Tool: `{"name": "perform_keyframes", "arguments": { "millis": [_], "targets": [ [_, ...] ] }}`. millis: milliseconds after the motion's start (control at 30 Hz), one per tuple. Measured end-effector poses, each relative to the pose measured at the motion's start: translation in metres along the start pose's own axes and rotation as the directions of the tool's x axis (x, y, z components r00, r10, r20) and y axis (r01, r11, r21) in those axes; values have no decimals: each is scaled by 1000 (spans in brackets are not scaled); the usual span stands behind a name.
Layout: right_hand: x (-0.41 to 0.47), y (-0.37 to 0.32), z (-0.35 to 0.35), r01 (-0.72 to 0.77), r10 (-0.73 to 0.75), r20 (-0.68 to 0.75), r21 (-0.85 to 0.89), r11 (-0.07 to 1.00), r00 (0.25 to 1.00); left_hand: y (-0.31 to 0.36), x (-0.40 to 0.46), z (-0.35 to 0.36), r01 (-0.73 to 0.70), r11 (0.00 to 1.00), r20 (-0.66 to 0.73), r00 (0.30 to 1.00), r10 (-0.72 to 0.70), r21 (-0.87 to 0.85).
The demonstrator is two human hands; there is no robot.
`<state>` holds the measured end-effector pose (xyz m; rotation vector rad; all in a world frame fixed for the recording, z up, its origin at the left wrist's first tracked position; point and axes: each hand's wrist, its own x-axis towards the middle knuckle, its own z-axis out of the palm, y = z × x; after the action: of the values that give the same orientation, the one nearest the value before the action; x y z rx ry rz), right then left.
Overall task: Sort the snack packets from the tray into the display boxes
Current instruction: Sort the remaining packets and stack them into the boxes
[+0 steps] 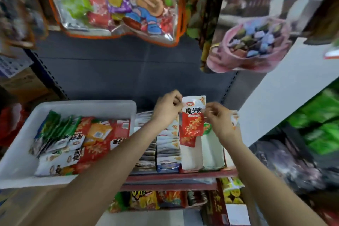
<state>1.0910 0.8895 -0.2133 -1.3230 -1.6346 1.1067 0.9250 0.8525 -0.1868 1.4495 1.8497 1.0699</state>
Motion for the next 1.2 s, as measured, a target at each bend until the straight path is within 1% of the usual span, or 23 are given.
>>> {"name": "perform_keyframes", "arguments": {
  "millis": [67, 133, 200, 233, 300, 367, 400, 433, 500, 600, 700, 800, 867, 933, 1033, 1067, 1133, 1167, 1200],
  "targets": [
    [5, 11, 3, -72, 73, 27, -42, 996, 997, -9, 0, 6, 22, 998, 38, 999, -24, 62],
    [9, 14, 5, -91, 95, 29, -118, 989, 995, -17, -2, 12, 10, 992, 79, 997, -20, 125],
    [14, 17, 7, -17, 31, 61, -230, 973, 998, -25, -1, 18, -22, 967, 106, 994, -5, 252],
    [15, 18, 7, 29, 3, 99, -323, 946, 995, -27, -1, 20, -35, 931, 102, 995, -3, 364],
    [16, 20, 9, 120, -33, 177, -510, 852, 984, -28, 0, 23, -84, 828, 89, 995, 41, 554],
    [16, 25, 12, 183, -39, 237, -623, 761, 971, -27, 2, 26, -142, 759, 123, 989, 81, 635],
    [15, 25, 14, 190, -24, 255, -651, 735, 967, -26, 2, 27, -163, 737, 147, 985, 87, 656],
    [14, 24, 15, 189, -9, 264, -666, 722, 964, -25, 2, 27, -177, 726, 166, 982, 88, 664],
    [11, 20, 18, 197, -18, 261, -680, 706, 965, -25, 1, 25, -185, 741, 174, 980, 93, 645],
    [3, 6, 27, 253, -92, 262, -686, 683, 961, -29, -8, 10, -190, 797, 119, 982, 148, 573],
    [-7, -15, 52, 346, -192, 313, -576, 741, 930, -45, -25, -16, -180, 853, 5, 979, 204, 490],
    [-20, -39, 91, 450, -261, 420, -450, 771, 869, -73, -44, -53, -130, 897, -103, 977, 190, 423],
    [-30, -53, 120, 500, -284, 490, -395, 770, 824, -97, -57, -78, -73, 917, -148, 979, 141, 393],
    [-41, -63, 153, 537, -287, 548, -374, 756, 786, -122, -68, -104, 27, 921, -174, 984, 45, 389],
    [-55, -69, 201, 569, -253, 625, -374, 733, 738, -161, -86, -138, 170, 891, -191, 977, -96, 422],
    [-59, -69, 216, 572, -224, 653, -384, 725, 723, -172, -92, -148, 216, 869, -187, 971, -146, 445],
    [-68, -66, 243, 567, -127, 707, -431, 702, 696, -196, -103, -168, 330, 814, -157, 944, -291, 477],
    [-71, -64, 254, 566, -68, 733, -459, 685, 677, -210, -107, -176, 397, 780, -142, 915, -378, 484],
    [-74, -60, 265, 571, -11, 757, -483, 664, 653, -224, -112, -185, 471, 738, -130, 872, -472, 484]
  ]
}}
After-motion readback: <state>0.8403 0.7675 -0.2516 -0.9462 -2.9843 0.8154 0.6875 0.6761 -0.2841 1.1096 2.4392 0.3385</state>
